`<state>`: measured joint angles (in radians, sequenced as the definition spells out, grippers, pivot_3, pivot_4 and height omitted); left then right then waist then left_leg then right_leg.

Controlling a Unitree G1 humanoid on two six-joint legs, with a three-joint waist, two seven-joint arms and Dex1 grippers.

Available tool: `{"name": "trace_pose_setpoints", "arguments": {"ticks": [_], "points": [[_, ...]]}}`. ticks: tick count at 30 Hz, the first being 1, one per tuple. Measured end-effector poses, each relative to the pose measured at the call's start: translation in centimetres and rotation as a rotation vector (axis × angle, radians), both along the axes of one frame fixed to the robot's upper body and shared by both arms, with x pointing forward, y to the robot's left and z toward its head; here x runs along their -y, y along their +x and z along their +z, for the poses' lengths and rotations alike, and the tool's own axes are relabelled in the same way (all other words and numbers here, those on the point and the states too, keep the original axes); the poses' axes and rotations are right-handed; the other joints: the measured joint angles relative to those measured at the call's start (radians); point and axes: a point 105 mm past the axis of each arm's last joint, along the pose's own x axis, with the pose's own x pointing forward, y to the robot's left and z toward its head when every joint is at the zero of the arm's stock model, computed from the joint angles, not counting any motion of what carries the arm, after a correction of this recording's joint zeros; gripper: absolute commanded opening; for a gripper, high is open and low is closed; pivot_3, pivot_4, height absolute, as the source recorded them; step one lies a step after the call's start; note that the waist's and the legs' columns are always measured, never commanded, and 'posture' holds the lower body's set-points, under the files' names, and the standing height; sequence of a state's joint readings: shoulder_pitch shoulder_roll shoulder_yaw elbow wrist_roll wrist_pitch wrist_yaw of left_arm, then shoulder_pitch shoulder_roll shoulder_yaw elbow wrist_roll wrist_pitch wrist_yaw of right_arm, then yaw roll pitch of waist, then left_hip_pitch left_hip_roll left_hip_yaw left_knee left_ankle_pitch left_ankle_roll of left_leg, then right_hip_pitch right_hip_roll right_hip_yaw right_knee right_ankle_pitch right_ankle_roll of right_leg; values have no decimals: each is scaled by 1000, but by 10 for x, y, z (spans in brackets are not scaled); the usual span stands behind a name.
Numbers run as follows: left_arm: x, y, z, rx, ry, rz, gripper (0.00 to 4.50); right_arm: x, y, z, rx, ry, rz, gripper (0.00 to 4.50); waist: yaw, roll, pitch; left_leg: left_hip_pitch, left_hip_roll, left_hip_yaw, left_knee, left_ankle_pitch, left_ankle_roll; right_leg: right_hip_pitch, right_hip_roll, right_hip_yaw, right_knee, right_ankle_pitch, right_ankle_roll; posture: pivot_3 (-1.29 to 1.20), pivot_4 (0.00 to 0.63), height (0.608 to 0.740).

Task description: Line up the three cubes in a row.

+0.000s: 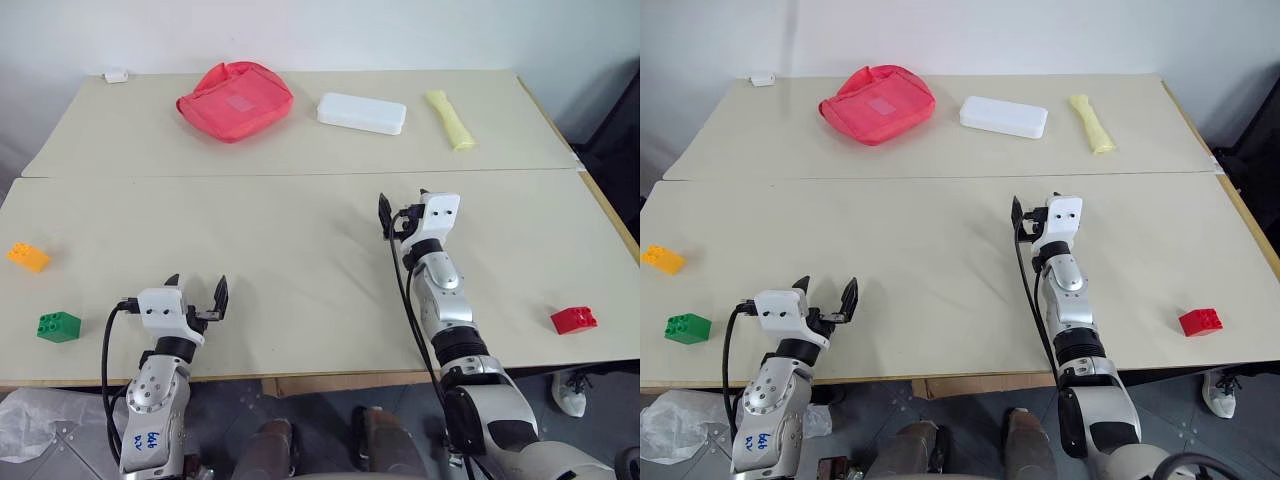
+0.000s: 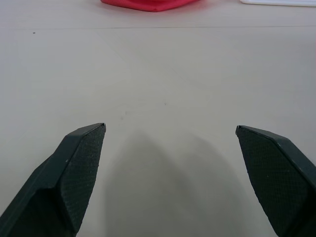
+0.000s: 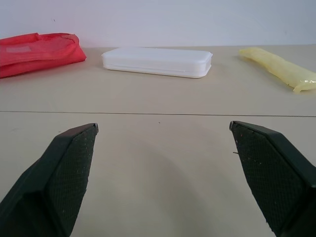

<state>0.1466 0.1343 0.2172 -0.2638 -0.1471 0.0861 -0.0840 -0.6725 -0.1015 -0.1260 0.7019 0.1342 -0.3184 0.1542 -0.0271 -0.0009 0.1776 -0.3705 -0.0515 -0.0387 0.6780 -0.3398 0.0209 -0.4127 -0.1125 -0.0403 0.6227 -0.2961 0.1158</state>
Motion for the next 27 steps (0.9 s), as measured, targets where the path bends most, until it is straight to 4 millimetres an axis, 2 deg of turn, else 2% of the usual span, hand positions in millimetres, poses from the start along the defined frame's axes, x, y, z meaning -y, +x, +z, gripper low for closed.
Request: {"name": "trace_pose_setpoints", "arguments": {"ticks": [4, 7, 12, 14, 17, 18, 20, 23, 26, 27], "points": [[1, 0, 1, 9, -26, -9, 4487, 0, 0, 1, 5, -1, 3, 4500, 0, 0, 0, 0, 0, 0, 0, 0, 0, 0, 0, 0, 0, 0, 0, 0, 150, 740], [5, 4, 9, 31, -22, -87, 4487, -3, -5, 6, 28, 23, 57, 4500, 2, 0, 0, -1, 1, -1, 0, 0, 0, 0, 0, -1, -1, 0, 0, 0, 150, 740], [22, 25, 59, 160, 94, -357, 4487, -10, -35, 29, 107, 48, 253, 4500, 15, 1, 1, -1, 0, -2, 1, 0, 0, 1, 0, -1, -1, 0, 0, 0, 150, 740], [36, 32, 67, 160, 131, -495, 4487, -1, -51, 35, 103, -13, 300, 4500, 25, 3, 1, -1, -2, -3, 1, -1, 1, 1, -1, -2, -1, 0, 0, 0, 150, 740], [50, 41, 70, 127, 171, -662, 4487, 19, -81, 45, 70, -121, 347, 4500, 33, 4, 2, -2, -3, -4, 0, -1, 2, 1, -1, -2, -2, 0, 0, 0, 150, 740], [61, 42, 71, 120, 167, -740, 4487, 30, -95, 50, 52, -136, 357, 4500, 33, 5, 3, -3, -3, -4, 0, -1, 2, 1, -2, -3, -3, 0, 0, 0, 150, 740], [77, 34, 67, 64, 177, -918, 4487, 52, -128, 59, -3, -182, 361, 4500, 43, 6, 3, -3, -2, -5, -1, -2, 3, 1, -2, -4, -5, 0, 0, 0, 150, 740], [84, 25, 56, -3, 182, -1039, 4487, 89, -159, 74, -46, -193, 250, 4500, 39, 6, 3, -2, -1, -3, -4, -2, 3, 3, -1, -3, -9, 0, 1, 0, 150, 740], [91, 27, 56, 6, 170, -1090, 4487, 118, -190, 80, -114, -233, 146, 4500, 51, 6, 3, 0, 0, -3, -4, -2, 2, 5, -1, -4, -13, 0, 1, 0, 150, 740], [95, 29, 54, 0, 164, -1121, 4487, 131, -206, 79, -150, -264, 92, 4500, 58, 6, 3, -1, 0, -3, -4, -2, 2, 5, -1, -5, -13, 0, 1, 0, 150, 740]]}}
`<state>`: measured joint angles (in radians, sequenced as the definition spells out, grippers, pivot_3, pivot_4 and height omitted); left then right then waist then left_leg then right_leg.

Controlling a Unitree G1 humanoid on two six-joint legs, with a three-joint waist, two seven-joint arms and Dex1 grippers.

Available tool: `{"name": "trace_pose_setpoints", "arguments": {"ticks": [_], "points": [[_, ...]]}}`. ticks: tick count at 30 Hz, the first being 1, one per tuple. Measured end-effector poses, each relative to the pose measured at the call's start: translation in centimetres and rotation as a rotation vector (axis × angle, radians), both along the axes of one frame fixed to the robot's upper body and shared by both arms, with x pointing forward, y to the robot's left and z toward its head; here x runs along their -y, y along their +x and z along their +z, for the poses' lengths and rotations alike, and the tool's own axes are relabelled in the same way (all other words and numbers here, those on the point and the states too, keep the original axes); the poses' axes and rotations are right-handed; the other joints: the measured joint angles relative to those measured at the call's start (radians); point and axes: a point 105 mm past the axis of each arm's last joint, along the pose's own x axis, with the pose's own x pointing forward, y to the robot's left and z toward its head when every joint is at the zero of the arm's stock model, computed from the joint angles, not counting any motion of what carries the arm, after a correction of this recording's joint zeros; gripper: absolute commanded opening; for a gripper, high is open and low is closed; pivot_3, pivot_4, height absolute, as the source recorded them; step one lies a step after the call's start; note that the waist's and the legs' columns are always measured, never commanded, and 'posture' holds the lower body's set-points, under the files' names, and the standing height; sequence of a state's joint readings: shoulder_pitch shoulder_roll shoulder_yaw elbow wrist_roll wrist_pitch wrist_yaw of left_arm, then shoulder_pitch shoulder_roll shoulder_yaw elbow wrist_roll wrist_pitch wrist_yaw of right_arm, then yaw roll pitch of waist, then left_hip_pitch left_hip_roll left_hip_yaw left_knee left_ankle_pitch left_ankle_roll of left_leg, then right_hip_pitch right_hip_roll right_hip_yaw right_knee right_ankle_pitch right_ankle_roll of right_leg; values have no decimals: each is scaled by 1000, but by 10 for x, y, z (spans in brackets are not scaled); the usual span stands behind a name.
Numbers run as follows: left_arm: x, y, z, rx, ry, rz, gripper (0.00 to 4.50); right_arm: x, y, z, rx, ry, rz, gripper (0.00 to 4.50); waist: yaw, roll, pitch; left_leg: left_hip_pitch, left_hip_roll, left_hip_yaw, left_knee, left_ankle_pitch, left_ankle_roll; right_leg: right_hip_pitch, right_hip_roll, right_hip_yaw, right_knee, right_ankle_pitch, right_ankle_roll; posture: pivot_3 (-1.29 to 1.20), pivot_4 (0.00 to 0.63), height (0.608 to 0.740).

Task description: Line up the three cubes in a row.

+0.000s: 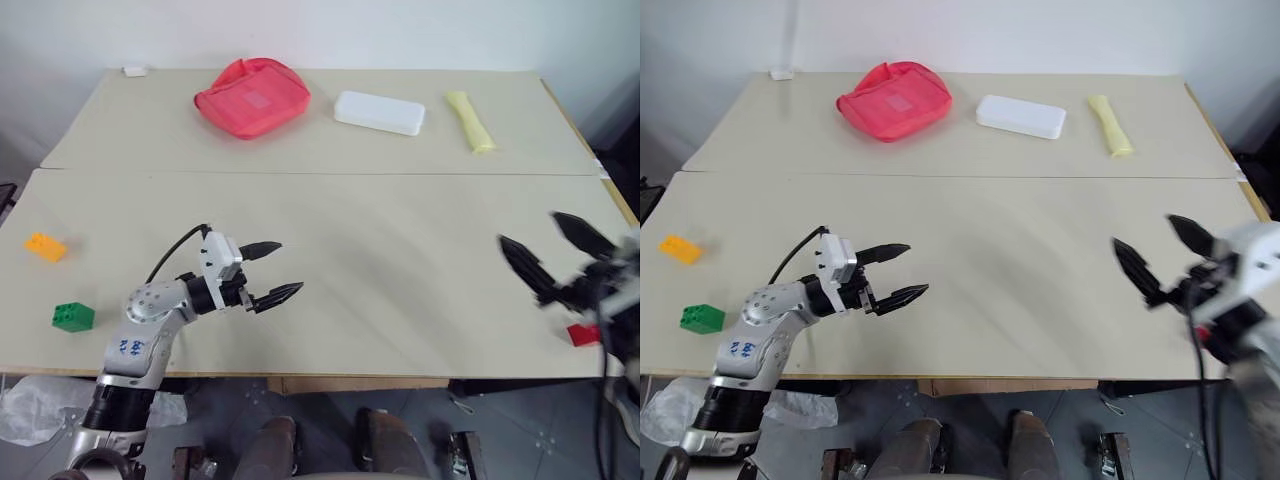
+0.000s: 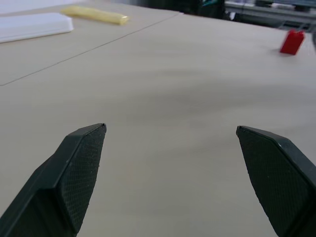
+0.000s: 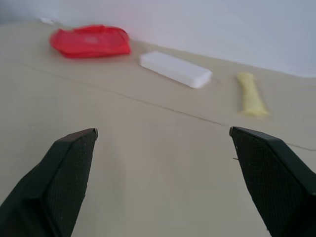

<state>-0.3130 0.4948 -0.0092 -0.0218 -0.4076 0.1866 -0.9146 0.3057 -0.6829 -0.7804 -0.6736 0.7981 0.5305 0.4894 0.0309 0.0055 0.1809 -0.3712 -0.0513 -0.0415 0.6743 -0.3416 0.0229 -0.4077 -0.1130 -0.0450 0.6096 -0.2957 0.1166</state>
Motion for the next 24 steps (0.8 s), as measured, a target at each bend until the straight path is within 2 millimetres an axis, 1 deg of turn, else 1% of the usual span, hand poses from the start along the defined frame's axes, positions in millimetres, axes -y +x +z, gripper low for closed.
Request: {"name": "trace_pose_setpoints", "arguments": {"ticks": [2, 3, 4, 6, 7, 8, 10, 12, 14, 17, 19, 21, 24], "points": [[4, 1, -6, -20, 16, -46, 4487, 19, -30, -14, -118, -60, -75, 4500, 18, 0, 0, 1, 0, 0, -2, 0, 0, 1, 1, -1, -1, 0, 0, 0, 150, 740], [6, 4, -10, -37, 20, -64, 4487, 34, -49, -22, -173, -69, -141, 4500, 24, 0, 0, 0, -1, -1, -2, 0, 1, 1, 1, -1, -2, 0, 0, 0, 150, 740], [9, 7, -11, -44, 10, -69, 4487, 47, -63, -27, -194, -67, -205, 4500, 25, -1, 0, 0, -1, 0, -1, 0, 2, 1, 1, 0, -2, 1, 2, 0, 150, 740], [20, 10, -7, -20, -10, -86, 4487, 70, -81, -33, -208, -67, -304, 4500, 20, -2, -1, 1, -3, 2, -1, 0, 5, 2, 0, 3, -4, 3, 5, 0, 150, 740], [27, 10, -5, 5, -10, -107, 4487, 86, -90, -42, -226, -61, -365, 4500, 16, -3, -1, 2, -3, 4, -1, -1, 6, 3, -1, 6, -5, 3, 6, 0, 150, 740], [31, 9, -5, 16, -4, -120, 4487, 96, -97, -49, -242, -55, -405, 4500, 10, -4, -2, 3, -4, 5, -1, -1, 7, 2, -2, 8, -6, 3, 6, 0, 150, 740], [34, 8, -7, 18, 9, -130, 4487, 111, -103, -60, -258, -44, -461, 4500, -7, -3, -2, 3, -3, 8, -3, -2, 7, 1, -2, 11, -5, 3, 6, 0, 150, 740], [34, 8, -7, 20, 9, -131, 4487, 121, -105, -68, -266, -30, -488, 4500, -14, -2, -2, 4, -2, 10, -6, 0, 5, -1, -1, 13, -5, 3, 6, 0, 150, 740], [33, 8, -7, 22, 7, -126, 4487, 122, -100, -69, -273, -33, -471, 4500, -15, -1, -3, 4, -1, 11, -7, 0, 4, -2, -1, 13, -4, 3, 6, 0, 150, 740], [31, 9, -3, 42, 2, -106, 4487, 117, -80, -66, -290, -55, -396, 4500, -11, 0, -4, 5, -1, 12, -6, 1, 4, -2, -1, 13, -3, 3, 6, 0, 150, 740], [29, 11, -2, 54, 2, -90, 4487, 117, -67, -66, -327, -55, -365, 4500, -7, 0, -4, 4, -2, 12, -6, 1, 4, -2, -1, 14, -3, 3, 6, 0, 150, 740], [29, 11, -1, 63, 9, -80, 4487, 119, -54, -66, -357, -8, -348, 4500, -4, -1, -3, 4, -2, 12, -5, 1, 4, -2, -1, 14, -3, 3, 6, 0, 150, 740], [28, 10, -2, 66, 12, -72, 4487, 120, -45, -71, -406, 62, -330, 4500, 7, 0, -3, 3, -2, 10, -6, 1, 4, -2, -1, 11, -4, 3, 6, 0, 150, 740]]}}
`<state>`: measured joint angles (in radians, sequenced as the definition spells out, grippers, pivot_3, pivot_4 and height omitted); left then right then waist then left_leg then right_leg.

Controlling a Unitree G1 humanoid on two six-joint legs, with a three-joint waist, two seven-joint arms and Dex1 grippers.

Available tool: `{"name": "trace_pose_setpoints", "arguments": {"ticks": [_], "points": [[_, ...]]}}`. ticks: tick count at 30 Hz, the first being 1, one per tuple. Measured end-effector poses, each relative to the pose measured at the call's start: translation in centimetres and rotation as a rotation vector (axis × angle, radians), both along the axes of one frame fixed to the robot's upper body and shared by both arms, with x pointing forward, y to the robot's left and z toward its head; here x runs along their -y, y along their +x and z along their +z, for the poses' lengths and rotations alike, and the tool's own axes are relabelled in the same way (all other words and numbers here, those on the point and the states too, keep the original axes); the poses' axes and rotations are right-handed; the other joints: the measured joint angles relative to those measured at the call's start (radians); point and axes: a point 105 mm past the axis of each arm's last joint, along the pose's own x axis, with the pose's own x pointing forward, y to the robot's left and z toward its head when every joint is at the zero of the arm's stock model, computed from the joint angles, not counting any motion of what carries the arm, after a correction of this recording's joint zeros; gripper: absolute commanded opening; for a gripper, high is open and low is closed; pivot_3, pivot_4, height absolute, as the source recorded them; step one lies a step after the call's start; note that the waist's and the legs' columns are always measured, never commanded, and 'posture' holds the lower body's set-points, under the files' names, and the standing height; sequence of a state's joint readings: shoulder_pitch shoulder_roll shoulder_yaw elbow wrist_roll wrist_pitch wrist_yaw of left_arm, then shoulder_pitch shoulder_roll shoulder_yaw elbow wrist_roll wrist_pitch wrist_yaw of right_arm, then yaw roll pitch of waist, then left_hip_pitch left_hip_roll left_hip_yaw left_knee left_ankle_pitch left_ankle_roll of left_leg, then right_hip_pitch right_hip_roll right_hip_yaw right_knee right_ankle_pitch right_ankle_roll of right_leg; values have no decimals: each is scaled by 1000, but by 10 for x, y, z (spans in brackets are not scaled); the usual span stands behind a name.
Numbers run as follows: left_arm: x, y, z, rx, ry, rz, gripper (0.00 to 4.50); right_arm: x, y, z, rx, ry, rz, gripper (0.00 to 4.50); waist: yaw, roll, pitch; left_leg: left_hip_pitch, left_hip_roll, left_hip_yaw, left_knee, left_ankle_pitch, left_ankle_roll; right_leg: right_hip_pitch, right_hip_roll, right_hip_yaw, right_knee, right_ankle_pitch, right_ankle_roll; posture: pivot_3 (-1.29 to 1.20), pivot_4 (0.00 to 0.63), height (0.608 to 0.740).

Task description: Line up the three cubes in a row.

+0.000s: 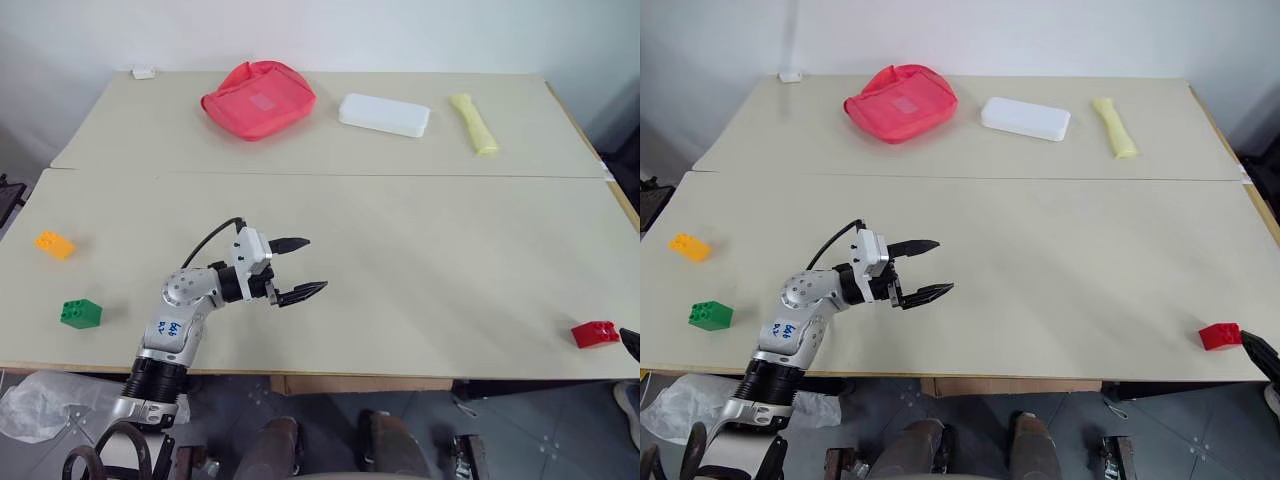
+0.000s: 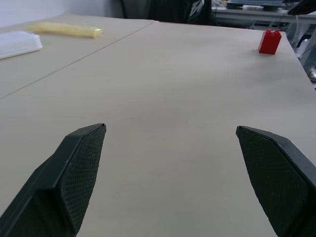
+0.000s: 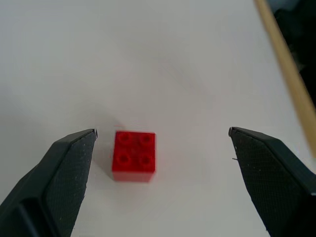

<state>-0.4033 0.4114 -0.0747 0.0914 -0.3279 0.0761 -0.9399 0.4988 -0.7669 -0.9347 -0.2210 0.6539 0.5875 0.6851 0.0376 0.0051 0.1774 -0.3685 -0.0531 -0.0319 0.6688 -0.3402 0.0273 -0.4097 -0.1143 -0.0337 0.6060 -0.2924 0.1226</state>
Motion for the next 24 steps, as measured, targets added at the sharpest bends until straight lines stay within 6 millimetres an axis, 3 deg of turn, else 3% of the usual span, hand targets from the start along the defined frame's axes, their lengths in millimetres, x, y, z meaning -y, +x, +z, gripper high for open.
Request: {"name": "trace_pose_setpoints", "arguments": {"ticks": [5, 17, 21, 24], "points": [[-3, -8, -10, -33, -1, 29, 4487, 16, 15, -17, -82, 23, -34, 4500, -4, 0, 0, 0, -2, 1, 1, 0, 1, 0, -1, 0, 0, 0, 0, 0, 150, 740], [-4, -6, -9, -24, 8, 48, 4487, -6, 36, -31, -124, 59, 63, 4500, -6, -5, -2, 0, -1, -1, 8, 0, 2, 3, -1, -1, 1, 1, 1, 0, 150, 740], [-6, -5, -9, -24, 12, 54, 4487, 0, 33, -42, -171, 65, 28, 4500, -3, -4, -2, -2, -2, -1, 9, -1, 2, 2, -1, 0, 1, 1, 1, 0, 150, 740], [-7, -5, -9, -22, 13, 56, 4487, 2, 36, -40, -157, 58, 13, 4500, -8, -4, -2, -1, -2, -1, 9, 0, 2, 2, -1, 0, 2, 1, 1, 0, 150, 740]]}}
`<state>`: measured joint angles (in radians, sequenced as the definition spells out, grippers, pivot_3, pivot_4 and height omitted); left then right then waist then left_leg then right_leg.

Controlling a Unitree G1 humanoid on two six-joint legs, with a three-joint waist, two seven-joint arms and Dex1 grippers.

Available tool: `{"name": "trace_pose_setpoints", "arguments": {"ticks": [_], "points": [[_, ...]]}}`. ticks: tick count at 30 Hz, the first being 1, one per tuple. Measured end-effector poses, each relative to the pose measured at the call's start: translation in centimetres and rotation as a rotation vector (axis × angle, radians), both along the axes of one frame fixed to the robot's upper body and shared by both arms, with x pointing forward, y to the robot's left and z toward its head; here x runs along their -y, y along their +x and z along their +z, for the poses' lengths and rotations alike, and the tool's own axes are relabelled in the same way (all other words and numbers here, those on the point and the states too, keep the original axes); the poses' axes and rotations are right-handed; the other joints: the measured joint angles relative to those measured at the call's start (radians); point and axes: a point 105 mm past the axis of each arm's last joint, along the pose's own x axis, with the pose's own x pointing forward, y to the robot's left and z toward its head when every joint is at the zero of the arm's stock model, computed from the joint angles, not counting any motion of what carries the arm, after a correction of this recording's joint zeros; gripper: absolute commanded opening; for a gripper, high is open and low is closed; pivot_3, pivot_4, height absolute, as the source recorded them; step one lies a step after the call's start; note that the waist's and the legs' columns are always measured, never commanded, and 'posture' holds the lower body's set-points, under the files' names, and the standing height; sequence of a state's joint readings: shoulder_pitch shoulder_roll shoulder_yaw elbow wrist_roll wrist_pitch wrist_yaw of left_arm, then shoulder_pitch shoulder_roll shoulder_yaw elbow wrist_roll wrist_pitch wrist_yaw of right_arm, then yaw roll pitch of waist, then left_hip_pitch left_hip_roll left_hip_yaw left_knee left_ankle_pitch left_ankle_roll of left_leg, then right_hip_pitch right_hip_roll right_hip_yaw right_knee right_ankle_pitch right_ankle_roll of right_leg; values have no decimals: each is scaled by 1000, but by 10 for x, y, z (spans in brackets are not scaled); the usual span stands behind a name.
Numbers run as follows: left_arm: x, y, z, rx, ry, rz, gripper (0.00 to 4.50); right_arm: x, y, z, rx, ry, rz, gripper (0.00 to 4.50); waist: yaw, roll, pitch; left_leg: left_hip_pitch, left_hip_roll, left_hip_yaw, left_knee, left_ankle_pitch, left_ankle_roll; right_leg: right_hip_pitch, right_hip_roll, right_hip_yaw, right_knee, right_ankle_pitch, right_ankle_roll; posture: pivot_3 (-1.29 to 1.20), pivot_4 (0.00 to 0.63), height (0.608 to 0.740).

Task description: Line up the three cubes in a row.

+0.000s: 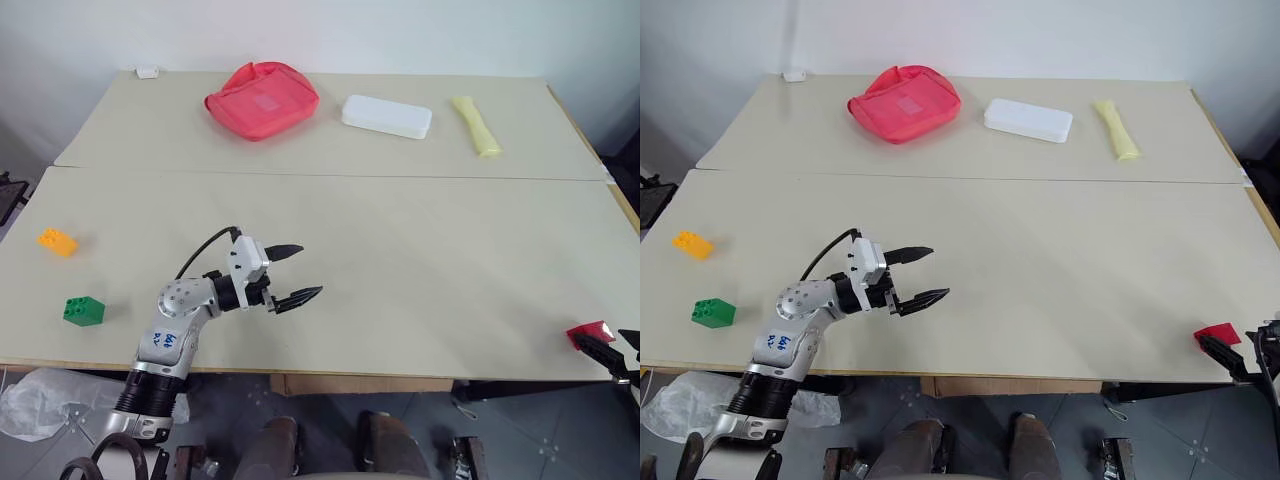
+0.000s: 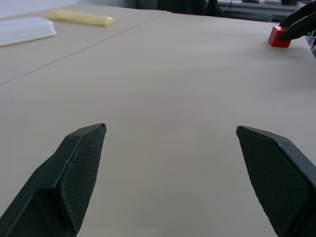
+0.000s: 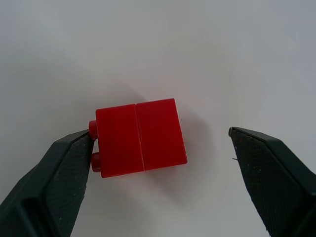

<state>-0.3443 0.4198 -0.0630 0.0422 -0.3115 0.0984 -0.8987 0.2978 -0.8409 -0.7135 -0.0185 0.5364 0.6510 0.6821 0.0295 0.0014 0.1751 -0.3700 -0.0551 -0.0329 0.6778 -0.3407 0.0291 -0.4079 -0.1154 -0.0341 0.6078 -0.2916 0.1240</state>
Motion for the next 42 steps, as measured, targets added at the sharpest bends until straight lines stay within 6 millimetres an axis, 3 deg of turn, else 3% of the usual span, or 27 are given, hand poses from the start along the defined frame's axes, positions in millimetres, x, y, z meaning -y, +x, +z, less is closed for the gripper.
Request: {"name": "trace_pose_setpoints", "arguments": {"ticks": [6, 11, 14, 20, 25, 36, 42], "points": [[-1, 0, 0, 1, 4, 1, 4487, 14, 0, 12, 62, -1, -55, 4500, -2, 0, 0, 0, 0, 0, 0, 0, 0, 0, 0, 0, 0, 0, 0, 0, 150, 740], [-1, 0, 0, 2, 6, 1, 4487, 1, 4, 35, 150, 27, 23, 4500, -2, 0, 0, 0, 0, 0, 0, 0, 0, 0, 0, 0, 0, 0, 0, 0, 150, 740], [-2, 0, 0, 4, 7, 4, 4500, 4, 3, 41, 176, 10, 13, 3886, 0, 0, 0, 0, 0, 0, 0, 0, 0, 0, 0, 0, 0, 0, 0, 0, 150, 740], [-2, 0, 0, 8, 8, 5, 4500, 21, 0, 37, 153, -76, -66, 1847, -2, 0, 0, 0, 0, 0, 0, 0, 0, 0, 0, 0, 1, 0, 0, 0, 150, 740], [-2, 0, 0, 9, 9, 5, 4500, 21, -2, 27, 104, -91, -61, 106, -3, 0, 0, 0, 0, 0, 0, 0, 0, 0, 0, 0, 1, 0, 0, 0, 150, 740], [-3, 1, 0, 9, 15, 6, 4500, 16, -1, 9, 51, -75, -49, 14, -3, 0, 0, 0, 0, 1, 1, 0, 0, 0, 0, 0, 1, 0, 0, 0, 150, 740], [-4, 1, 0, 9, 18, 8, 4500, 35, -3, 2, 27, -106, -135, 14, -2, 0, 0, 0, 0, 0, 1, 0, 0, 0, 0, 0, 1, 0, 0, 0, 150, 740]]}}
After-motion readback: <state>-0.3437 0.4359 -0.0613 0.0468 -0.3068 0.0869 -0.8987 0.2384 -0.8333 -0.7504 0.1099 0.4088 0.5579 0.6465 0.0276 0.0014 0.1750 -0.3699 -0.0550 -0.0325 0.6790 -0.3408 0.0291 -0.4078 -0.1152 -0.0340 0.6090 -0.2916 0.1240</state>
